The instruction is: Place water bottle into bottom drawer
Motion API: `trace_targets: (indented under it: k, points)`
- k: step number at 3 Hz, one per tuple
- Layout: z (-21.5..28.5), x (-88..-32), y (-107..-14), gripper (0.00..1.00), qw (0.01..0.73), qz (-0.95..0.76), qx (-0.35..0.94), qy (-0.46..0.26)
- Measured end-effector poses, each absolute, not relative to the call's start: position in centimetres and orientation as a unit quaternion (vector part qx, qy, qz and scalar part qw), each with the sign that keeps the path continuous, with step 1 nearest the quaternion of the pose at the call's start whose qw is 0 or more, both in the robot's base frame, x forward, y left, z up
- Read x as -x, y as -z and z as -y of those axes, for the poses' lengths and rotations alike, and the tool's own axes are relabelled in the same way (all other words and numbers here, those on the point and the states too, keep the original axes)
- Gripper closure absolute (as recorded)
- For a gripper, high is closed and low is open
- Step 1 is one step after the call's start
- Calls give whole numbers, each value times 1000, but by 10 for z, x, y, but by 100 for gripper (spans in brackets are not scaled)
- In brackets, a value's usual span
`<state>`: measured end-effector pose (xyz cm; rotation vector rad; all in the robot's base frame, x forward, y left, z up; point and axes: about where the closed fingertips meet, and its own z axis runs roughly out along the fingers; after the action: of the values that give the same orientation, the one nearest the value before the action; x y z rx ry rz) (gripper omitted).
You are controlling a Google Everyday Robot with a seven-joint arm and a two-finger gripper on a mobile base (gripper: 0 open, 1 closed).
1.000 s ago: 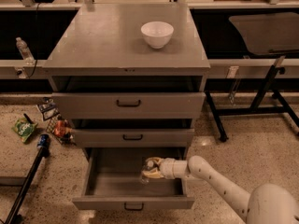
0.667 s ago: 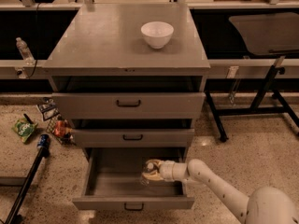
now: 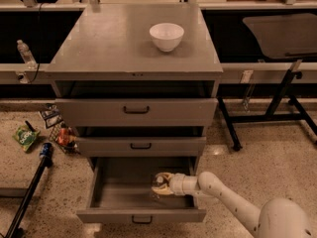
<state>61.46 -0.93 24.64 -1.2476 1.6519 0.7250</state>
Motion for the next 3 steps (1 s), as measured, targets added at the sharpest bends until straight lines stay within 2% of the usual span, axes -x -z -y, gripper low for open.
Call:
trace_targets:
  k: [1,2,3]
  points:
    - [7,-615,-242,18,452,-672,511,-288]
    - [11,-616,-247,0,457,-677,504,-281]
    - [30,-616,-273,0,473,-688,484,-262]
